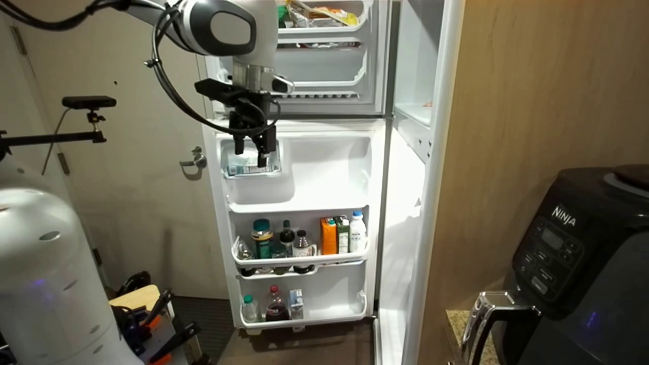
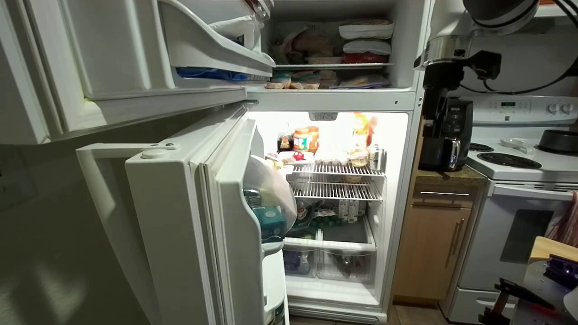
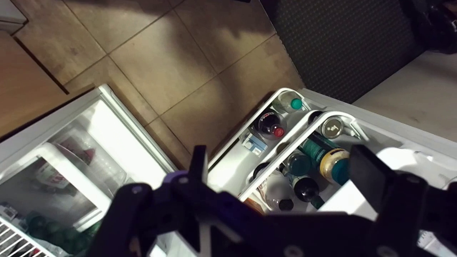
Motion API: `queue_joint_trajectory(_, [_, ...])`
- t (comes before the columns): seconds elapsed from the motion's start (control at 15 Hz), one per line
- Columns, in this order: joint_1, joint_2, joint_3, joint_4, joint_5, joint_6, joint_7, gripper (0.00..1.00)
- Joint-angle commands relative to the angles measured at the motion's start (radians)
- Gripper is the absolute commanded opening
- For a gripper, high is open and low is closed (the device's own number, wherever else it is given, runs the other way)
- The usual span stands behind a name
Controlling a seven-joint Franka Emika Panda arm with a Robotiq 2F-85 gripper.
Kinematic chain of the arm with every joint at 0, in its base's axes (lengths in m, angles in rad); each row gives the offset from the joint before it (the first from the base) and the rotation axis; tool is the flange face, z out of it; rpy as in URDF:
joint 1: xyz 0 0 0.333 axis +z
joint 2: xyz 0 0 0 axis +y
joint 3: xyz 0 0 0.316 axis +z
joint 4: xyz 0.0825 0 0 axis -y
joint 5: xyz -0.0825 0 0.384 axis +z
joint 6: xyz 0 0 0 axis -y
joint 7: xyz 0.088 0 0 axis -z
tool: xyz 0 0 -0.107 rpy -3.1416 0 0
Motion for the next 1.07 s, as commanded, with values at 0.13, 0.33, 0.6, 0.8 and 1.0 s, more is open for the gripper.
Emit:
queue_joint_trajectory(0.13, [0.049,0.086,0.03,0.059,0.039,0.104,-0.084,1.0])
queue_joint_trajectory(0.33, [0.075,0.125,0.047,0.096,0.042,0.146,-0.103,1.0])
queue_joint_trajectory(0.6, [0.087,0.167,0.062,0.151,0.036,0.165,-0.105,1.0])
queue_joint_trajectory(0.8, [0.09,0.186,0.07,0.195,0.035,0.153,-0.105,1.0])
queue_joint_trajectory(1.0, [0.097,0.183,0.072,0.238,0.054,0.115,-0.105,1.0])
